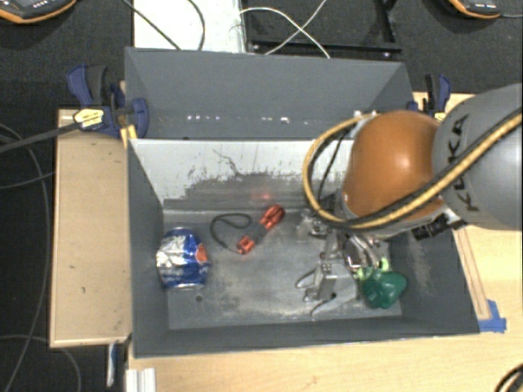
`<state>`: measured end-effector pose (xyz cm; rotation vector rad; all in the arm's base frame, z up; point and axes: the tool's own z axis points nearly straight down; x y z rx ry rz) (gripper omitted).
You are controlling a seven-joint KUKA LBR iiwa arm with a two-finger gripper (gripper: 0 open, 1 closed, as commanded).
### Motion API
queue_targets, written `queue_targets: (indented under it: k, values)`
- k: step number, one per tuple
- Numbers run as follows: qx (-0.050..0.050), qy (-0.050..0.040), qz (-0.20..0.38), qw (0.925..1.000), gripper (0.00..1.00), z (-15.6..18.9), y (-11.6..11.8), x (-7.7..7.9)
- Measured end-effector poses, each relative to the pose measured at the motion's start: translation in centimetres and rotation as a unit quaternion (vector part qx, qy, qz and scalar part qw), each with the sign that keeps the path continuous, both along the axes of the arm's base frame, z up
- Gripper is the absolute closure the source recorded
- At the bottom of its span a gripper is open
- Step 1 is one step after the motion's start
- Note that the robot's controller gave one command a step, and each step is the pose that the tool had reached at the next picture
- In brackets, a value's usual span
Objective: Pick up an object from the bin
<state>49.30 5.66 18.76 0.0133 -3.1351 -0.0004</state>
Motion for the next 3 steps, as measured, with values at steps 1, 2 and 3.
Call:
queue_targets:
  k: [1,2,3]
  values:
    - [0.000,-0.0044,-0.002,1.0000,0.00,0.5,0.0,0.2]
    - [0.000,-0.0025,0.080,0.9968,0.00,-11.1,-5.1,0.0]
    - [0.001,-0.0069,0.152,0.9883,0.00,-6.4,-5.4,-0.4]
